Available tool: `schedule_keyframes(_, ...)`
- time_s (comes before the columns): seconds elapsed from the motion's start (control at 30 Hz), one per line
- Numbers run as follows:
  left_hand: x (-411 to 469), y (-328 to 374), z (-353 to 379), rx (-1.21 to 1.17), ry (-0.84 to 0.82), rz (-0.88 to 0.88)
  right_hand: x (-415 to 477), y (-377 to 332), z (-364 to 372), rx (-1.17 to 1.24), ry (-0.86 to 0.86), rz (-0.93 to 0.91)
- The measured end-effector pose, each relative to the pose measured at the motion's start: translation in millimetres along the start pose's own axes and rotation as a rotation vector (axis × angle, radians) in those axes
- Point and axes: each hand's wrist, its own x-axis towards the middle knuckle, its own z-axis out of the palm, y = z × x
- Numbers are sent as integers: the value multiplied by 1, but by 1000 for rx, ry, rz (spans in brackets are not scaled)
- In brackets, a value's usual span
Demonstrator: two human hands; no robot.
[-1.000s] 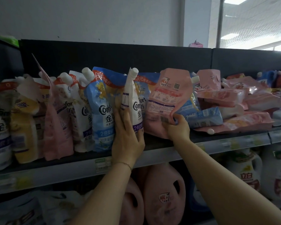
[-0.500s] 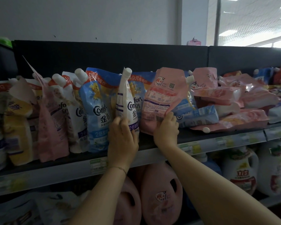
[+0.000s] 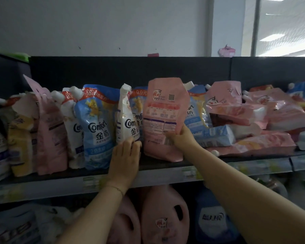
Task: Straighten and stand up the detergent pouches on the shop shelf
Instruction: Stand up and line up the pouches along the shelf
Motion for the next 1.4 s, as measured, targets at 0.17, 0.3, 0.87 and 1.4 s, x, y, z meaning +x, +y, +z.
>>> schedule_keyframes(0.17, 8, 20, -10, -64, -148, -36, 6, -1, -25, 95, -278, 9)
schedule_keyframes(0.3, 13, 43, -21, -172, -336, 9, 22, 2, -22, -295, -218, -98)
schedule_keyframes(0.87, 62, 107, 2, -124, -608, -148, 36, -1, -75, -728, -55, -399)
schedule_keyframes(1.4, 73, 172, 56, -378, -548, -394, 71, 36, -116, -1681, -142, -565)
